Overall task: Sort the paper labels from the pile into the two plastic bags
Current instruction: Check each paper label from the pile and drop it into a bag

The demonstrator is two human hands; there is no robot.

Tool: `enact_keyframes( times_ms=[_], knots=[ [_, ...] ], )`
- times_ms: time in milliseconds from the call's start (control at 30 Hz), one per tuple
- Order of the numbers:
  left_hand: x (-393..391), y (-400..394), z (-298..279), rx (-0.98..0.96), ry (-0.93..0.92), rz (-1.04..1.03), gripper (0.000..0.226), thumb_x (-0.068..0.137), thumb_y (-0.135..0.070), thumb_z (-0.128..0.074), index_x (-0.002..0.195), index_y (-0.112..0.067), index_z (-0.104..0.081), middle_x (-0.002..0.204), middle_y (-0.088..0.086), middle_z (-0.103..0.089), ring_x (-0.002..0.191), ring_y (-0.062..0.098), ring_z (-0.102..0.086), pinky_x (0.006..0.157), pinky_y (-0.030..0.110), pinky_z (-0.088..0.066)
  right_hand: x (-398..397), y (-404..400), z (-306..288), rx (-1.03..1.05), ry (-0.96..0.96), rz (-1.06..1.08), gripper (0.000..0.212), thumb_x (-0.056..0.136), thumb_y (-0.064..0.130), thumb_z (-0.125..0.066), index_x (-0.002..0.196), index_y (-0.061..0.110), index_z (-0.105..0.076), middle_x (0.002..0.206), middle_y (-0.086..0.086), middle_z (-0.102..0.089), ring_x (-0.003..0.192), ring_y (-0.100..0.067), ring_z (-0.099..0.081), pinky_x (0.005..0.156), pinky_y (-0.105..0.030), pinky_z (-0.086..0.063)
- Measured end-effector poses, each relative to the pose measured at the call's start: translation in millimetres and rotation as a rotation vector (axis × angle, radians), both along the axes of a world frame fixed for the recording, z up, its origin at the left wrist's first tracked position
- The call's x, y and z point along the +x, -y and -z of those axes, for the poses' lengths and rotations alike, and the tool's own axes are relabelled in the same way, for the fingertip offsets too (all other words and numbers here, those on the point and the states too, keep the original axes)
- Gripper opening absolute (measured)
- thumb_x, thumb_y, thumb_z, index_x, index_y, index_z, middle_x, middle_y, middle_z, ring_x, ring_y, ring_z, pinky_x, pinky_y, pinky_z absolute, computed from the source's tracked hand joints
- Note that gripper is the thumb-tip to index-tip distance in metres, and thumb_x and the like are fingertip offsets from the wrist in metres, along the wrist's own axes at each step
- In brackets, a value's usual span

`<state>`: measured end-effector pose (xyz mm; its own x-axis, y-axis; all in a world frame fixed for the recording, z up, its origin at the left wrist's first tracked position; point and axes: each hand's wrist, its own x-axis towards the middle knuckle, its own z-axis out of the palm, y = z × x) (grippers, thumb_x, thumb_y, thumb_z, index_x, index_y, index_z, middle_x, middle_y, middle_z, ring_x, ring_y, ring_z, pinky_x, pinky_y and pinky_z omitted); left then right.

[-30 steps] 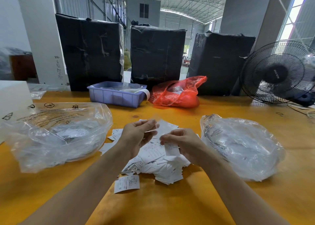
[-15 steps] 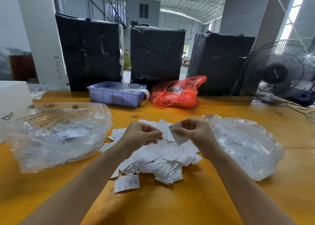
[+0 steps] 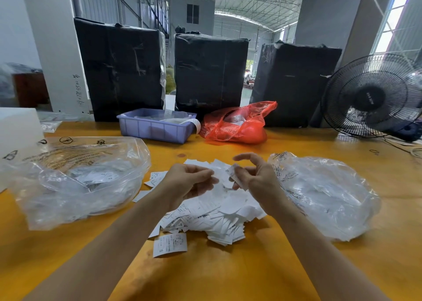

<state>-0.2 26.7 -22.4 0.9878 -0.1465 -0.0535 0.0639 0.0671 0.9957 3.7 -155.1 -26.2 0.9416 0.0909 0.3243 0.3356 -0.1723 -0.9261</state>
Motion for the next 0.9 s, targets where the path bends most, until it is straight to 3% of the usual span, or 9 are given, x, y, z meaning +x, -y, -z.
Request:
enact_keyframes(
  times_ms=[133,233,300,433,533,633,733,800,900],
  knots=[
    [-1,1,-7,-0.335,-0.044,-0.11,0.021,0.082,0.007,-0.061,0.098,-0.003,-0.052,0.074,0.016,-0.073,0.06,0.018,-0.071,0.058,0.023,-0.058,0,0,2,-0.121,-0.178,-0.077,0.021,0.093,0.005,-0.049,0.083,0.009,-0.068,0.079,-0.008,-0.067,0.058,-0.013,-0.063,0.062,-0.025,-0.047],
    [-2,3,-9,-0.476,-0.055,-0.163,0.033,0.08,0.014,-0.06,0.101,-0.005,-0.043,0.072,0.02,-0.071,0.058,0.022,-0.07,0.055,0.025,-0.058,-5,-8,2,-0.174,-0.338,-0.179,0.042,0.081,0.055,-0.059,0.09,0.016,-0.069,0.092,0.008,-0.071,0.07,-0.012,-0.068,0.067,-0.027,-0.045],
    [-3,6,-9,-0.483,-0.04,-0.18,0.038,0.079,0.016,-0.06,0.104,-0.004,-0.039,0.076,0.022,-0.07,0.059,0.023,-0.071,0.052,0.025,-0.057,-8,-16,4,-0.216,-0.329,-0.201,0.052,0.063,0.067,-0.063,0.088,0.022,-0.07,0.09,0.011,-0.071,0.073,-0.009,-0.069,0.066,-0.024,-0.044],
    [-3,8,-8,-0.362,-0.008,-0.212,0.051,0.078,0.015,-0.063,0.115,-0.005,-0.032,0.088,0.019,-0.065,0.073,0.024,-0.066,0.071,0.031,-0.058,-9,-22,5,0.013,-0.282,-0.163,0.013,0.077,0.031,-0.074,0.082,0.019,-0.073,0.068,0.01,-0.068,0.06,-0.004,-0.061,0.063,-0.023,-0.04],
    [-3,7,-7,-0.249,-0.001,-0.182,0.053,0.076,0.017,-0.064,0.115,-0.004,-0.035,0.082,0.013,-0.061,0.074,0.022,-0.061,0.069,0.029,-0.051,-6,-18,0,0.153,-0.276,-0.104,0.005,0.08,0.021,-0.072,0.079,0.016,-0.073,0.067,0.006,-0.066,0.057,-0.006,-0.056,0.062,-0.022,-0.04],
    [-3,2,-5,-0.104,-0.007,-0.063,0.051,0.073,0.015,-0.068,0.116,-0.001,-0.047,0.083,0.011,-0.063,0.074,0.021,-0.063,0.069,0.029,-0.052,-5,-14,-1,0.127,-0.226,-0.05,0.007,0.083,0.018,-0.07,0.077,0.016,-0.072,0.066,0.005,-0.066,0.055,-0.004,-0.054,0.056,-0.017,-0.042],
    [-6,-2,-5,0.153,0.065,0.098,0.047,0.066,-0.021,-0.079,0.11,-0.013,-0.063,0.089,0.004,-0.072,0.078,0.013,-0.068,0.078,0.029,-0.05,-4,-11,0,0.03,-0.096,-0.074,0.008,0.081,0.015,-0.071,0.076,0.009,-0.072,0.063,0.003,-0.066,0.056,-0.002,-0.057,0.056,-0.013,-0.046],
    [-8,0,-5,0.25,0.13,0.101,0.048,0.059,-0.041,-0.077,0.101,-0.017,-0.071,0.086,-0.001,-0.074,0.073,0.007,-0.067,0.073,0.023,-0.051,-5,-10,0,-0.026,-0.056,-0.121,0.017,0.073,0.022,-0.075,0.075,0.006,-0.072,0.063,0.003,-0.067,0.059,-0.004,-0.059,0.062,-0.017,-0.049],
    [-8,2,-2,0.25,0.166,0.061,0.04,0.057,-0.041,-0.076,0.088,-0.016,-0.074,0.073,-0.003,-0.072,0.061,0.002,-0.062,0.06,0.017,-0.048,-5,-11,1,-0.06,-0.031,-0.151,0.033,0.059,0.036,-0.075,0.071,0.005,-0.071,0.067,-0.005,-0.067,0.064,-0.01,-0.06,0.067,-0.025,-0.051]
  ],
)
